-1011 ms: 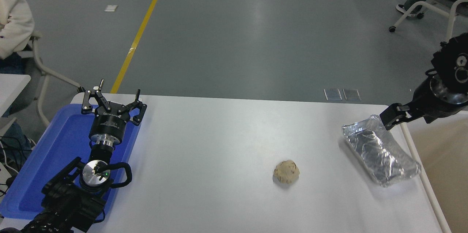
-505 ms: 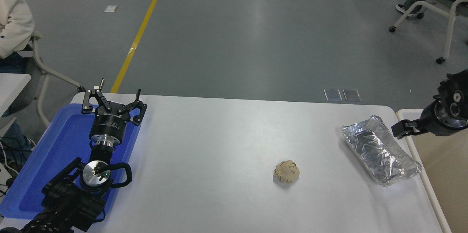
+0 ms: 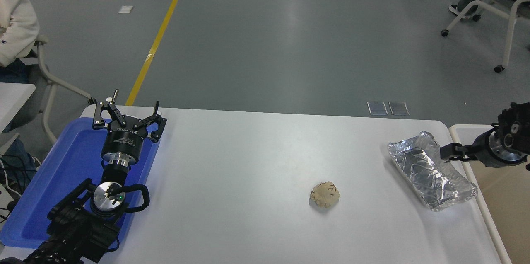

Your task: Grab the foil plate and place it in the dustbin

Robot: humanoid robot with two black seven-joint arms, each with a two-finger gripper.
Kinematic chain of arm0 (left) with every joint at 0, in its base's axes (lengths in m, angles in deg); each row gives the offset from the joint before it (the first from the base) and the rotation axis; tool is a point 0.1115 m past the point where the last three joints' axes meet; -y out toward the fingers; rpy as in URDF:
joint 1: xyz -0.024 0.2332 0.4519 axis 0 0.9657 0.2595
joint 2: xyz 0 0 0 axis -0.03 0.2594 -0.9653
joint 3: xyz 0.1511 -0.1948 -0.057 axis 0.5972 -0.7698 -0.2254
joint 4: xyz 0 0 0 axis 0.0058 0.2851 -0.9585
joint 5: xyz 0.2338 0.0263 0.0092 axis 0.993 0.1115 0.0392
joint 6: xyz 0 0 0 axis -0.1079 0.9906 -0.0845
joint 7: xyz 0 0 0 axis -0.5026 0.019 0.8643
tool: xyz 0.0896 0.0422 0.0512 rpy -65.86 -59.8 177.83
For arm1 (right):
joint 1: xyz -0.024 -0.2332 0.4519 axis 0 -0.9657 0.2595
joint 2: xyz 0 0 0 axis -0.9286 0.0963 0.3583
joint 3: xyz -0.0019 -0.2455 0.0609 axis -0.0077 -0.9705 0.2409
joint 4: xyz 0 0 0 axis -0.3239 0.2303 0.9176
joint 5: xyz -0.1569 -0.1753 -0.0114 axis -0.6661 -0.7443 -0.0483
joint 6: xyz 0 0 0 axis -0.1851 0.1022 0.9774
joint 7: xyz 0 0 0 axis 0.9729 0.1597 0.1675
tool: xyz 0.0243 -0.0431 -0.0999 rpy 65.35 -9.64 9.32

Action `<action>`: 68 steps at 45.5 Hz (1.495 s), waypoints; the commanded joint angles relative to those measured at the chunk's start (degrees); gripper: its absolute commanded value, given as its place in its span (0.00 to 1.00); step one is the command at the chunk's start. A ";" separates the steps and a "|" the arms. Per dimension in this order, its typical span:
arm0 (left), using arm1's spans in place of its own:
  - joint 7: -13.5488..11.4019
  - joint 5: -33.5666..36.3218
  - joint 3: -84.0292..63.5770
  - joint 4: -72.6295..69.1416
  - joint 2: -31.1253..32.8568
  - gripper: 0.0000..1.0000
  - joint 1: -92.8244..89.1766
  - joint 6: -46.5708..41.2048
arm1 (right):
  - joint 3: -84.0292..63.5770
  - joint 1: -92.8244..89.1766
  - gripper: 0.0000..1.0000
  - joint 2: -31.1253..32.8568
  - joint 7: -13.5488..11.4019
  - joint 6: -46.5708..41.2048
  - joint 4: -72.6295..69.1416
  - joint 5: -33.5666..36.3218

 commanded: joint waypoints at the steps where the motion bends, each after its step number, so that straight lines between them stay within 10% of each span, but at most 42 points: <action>1: 0.00 0.00 0.00 0.00 0.00 1.00 0.00 0.00 | 1.60 -3.37 1.00 2.09 -0.76 2.05 0.38 2.88; 51: 0.00 0.00 0.00 0.00 0.00 1.00 0.00 0.00 | 2.13 -13.56 0.99 -4.85 -0.76 13.04 0.29 17.21; 68: 0.00 0.09 0.00 0.00 0.00 1.00 0.00 0.00 | 2.66 -14.00 0.38 -5.21 -0.76 13.39 0.73 17.21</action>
